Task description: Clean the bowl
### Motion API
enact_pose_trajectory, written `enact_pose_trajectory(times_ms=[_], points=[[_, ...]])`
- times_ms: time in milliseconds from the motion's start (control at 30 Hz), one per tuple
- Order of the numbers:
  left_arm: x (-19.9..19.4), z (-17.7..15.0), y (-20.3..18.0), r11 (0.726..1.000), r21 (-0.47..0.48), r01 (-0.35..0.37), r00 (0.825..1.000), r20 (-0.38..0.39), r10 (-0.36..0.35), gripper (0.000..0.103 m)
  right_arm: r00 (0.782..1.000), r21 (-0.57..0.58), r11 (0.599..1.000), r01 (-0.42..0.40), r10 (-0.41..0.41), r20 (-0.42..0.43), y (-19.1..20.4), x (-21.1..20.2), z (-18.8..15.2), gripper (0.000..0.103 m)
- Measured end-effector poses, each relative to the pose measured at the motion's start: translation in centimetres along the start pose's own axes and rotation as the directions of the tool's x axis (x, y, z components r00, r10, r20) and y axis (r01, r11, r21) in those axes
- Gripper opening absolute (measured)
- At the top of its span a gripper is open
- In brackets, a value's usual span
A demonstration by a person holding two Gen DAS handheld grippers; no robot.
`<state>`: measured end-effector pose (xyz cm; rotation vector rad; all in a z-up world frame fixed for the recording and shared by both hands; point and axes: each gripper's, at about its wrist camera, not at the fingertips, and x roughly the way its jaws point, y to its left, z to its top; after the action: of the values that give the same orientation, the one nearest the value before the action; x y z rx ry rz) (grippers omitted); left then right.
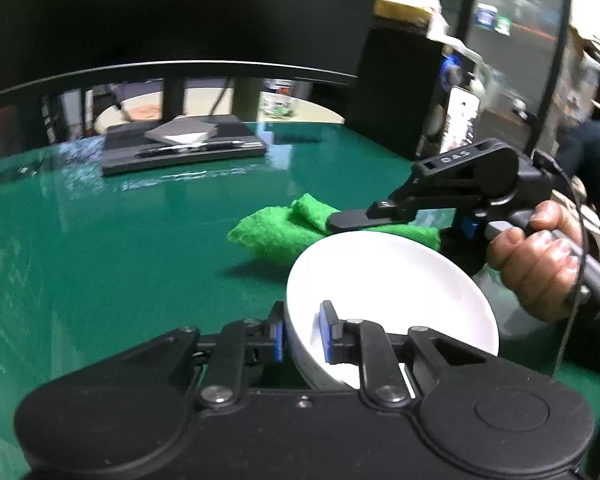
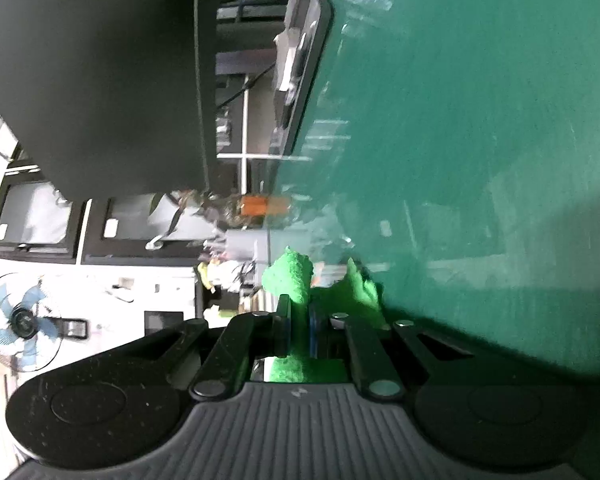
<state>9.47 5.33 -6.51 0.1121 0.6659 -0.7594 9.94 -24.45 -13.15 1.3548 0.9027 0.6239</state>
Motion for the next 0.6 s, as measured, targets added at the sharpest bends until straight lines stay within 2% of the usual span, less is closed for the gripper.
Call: enact_pose_trajectory(times_ms=[100,300,467,600], points=[[1.0,0.3,0.4,0.996,0.062,0.067,0.998,-0.014,-0.066,0.033,0.999,0.035,0.999,-0.031,0.030,0.033,-0.5,-2.4,-1.6,0.010],[2.3,1.1,0.6,0.988,0.088,0.127,0.991,-0.047,-0.123,0.034,0.996,0.089,0.995,-0.049,0.042,0.078,-1.7,-5.6,-3.6,0.010],[2.5,1.0,0.5,0.989,0.077,0.128,0.991,-0.048,-0.124,0.034,0.996,0.084,0.996,-0.041,0.034,0.082,-1.4,-3.5,-1.5,0.010],[2.4,0.8,0.4,0.991,0.059,0.116,0.993,-0.040,-0.114,0.034,0.999,0.037,0.999,0.001,-0.002,0.034,-0.4,0.1,0.2,0.010]])
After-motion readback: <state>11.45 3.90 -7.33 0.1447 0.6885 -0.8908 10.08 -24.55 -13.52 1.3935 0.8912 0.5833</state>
